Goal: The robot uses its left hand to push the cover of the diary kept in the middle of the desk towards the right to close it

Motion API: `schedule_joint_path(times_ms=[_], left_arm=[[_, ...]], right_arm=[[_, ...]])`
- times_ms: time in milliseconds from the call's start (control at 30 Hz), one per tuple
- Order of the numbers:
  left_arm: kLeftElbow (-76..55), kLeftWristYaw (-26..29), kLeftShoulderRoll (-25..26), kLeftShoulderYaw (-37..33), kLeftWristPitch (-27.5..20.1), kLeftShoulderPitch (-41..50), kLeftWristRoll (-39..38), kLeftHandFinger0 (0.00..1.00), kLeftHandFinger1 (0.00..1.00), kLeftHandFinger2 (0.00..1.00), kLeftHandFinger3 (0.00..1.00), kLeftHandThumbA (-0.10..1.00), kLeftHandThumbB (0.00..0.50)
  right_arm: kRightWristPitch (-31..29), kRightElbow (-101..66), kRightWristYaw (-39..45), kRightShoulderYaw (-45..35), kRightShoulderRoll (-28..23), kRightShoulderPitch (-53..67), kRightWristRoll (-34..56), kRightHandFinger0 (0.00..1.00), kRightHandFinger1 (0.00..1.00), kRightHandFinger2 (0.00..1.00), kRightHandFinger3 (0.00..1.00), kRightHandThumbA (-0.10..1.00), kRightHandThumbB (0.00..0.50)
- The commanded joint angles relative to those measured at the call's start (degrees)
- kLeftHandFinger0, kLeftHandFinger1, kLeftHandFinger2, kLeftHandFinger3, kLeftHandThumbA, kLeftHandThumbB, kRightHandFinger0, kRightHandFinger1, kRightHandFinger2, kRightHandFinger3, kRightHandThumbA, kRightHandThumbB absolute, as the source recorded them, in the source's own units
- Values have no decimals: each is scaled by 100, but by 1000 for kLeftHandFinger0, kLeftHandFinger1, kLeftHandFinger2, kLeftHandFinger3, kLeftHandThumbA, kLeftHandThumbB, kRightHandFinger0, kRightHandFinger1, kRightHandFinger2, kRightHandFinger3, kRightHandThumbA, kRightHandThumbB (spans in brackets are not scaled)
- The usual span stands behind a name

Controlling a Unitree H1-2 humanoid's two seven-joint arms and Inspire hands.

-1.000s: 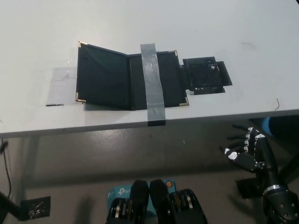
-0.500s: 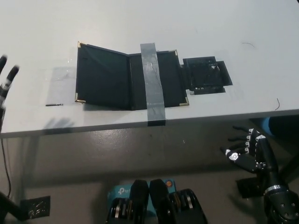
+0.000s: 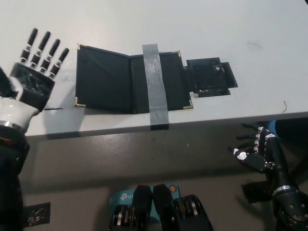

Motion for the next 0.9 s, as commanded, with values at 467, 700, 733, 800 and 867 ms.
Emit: schedule_joint_path(times_ms=[467,700,733,800,867], left_arm=[[854,262,761,881,-210,-628,916,1000,1000,1000,1000,1000,136],[921,-97,612,903,-284,-314,1095,1000,1000,1000,1000,1000,74],[929,-143,549,880,-252,-256,1079,1000,1000,1000,1000,1000,75],[894,-180,413,832,-208,-179,1062,1000,1000,1000,1000,1000,92],[892,-234,340,783,-204,-115,1102,1000,1000,1000,1000,1000,101]], right_arm=[[-158,-116,-155,-144,-12,-60,-25,337,412,500,701,824,66],[-74,-167,-167,-130,3,-69,-49,333,418,515,720,830,59],[-60,-183,-157,-127,4,-64,-37,331,418,515,721,829,59],[-64,-218,-144,-101,-6,-58,-60,323,410,507,721,826,57],[-69,-244,-122,-96,-15,-51,-48,322,411,507,721,825,55]])
